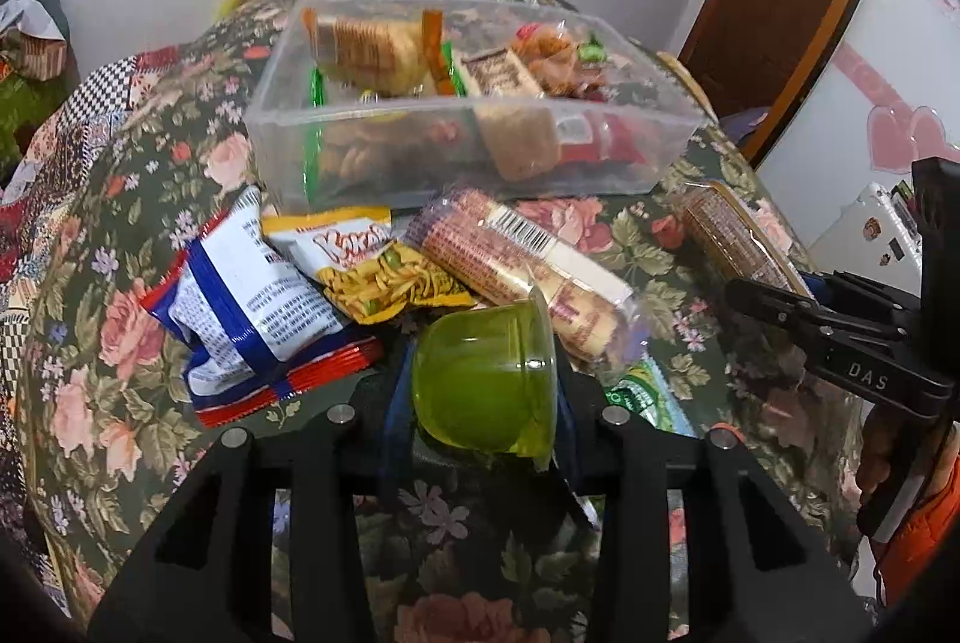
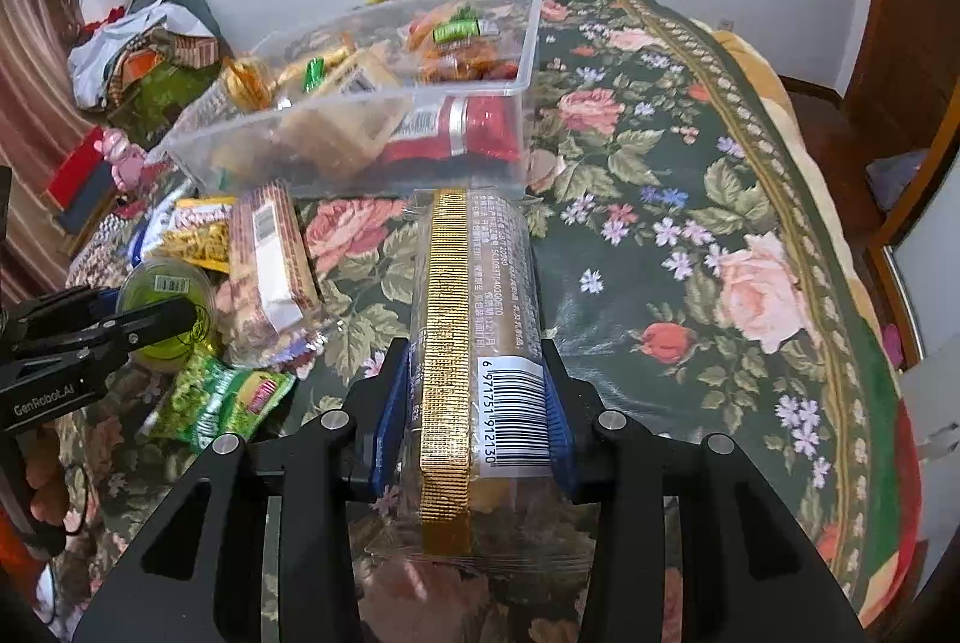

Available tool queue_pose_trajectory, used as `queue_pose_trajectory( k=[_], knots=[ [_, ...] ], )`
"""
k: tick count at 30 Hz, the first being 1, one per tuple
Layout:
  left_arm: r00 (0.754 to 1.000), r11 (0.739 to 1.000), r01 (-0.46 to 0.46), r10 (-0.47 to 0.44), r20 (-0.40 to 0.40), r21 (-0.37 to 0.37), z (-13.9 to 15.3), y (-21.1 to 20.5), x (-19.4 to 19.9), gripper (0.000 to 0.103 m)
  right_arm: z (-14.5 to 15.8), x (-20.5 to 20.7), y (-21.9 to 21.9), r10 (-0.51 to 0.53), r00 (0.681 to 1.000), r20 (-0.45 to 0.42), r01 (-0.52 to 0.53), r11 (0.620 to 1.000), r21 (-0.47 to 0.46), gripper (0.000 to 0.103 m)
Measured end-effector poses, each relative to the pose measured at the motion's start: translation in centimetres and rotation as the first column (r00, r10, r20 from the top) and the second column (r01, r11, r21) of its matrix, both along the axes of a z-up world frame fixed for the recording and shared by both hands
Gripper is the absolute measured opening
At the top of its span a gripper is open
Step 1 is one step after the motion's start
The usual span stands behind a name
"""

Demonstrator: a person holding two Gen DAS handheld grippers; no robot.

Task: Organize snacks
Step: 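Grasp the green cup with the left tool while the right tool grasps the gold-striped biscuit roll, then carry the green cup and biscuit roll over the clear box and open both tools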

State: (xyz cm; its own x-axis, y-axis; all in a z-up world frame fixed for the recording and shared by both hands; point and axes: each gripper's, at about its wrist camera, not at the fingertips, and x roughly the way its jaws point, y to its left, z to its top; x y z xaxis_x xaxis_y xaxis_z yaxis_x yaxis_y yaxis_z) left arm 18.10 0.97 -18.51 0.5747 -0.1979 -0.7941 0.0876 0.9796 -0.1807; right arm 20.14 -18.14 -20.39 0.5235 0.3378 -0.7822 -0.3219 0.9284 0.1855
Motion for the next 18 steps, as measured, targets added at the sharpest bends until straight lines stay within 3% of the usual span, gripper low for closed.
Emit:
queue_pose_trajectory(
  k=[8, 18],
  knots=[
    [0.996, 1.0, -0.004, 0.005, 0.086, -0.009, 3.7, 0.0, 0.2, 0.04, 2.3, 0.1, -0.2, -0.011, 0.998, 0.059, 0.011, 1.0, -0.002, 0.037],
    [0.985, 1.0, -0.008, 0.011, 0.174, -0.018, 7.4, -0.3, 3.4, 0.04, 5.7, 1.7, 0.7, -0.012, 0.988, 0.156, 0.009, 1.0, 0.02, 0.037]
  ],
)
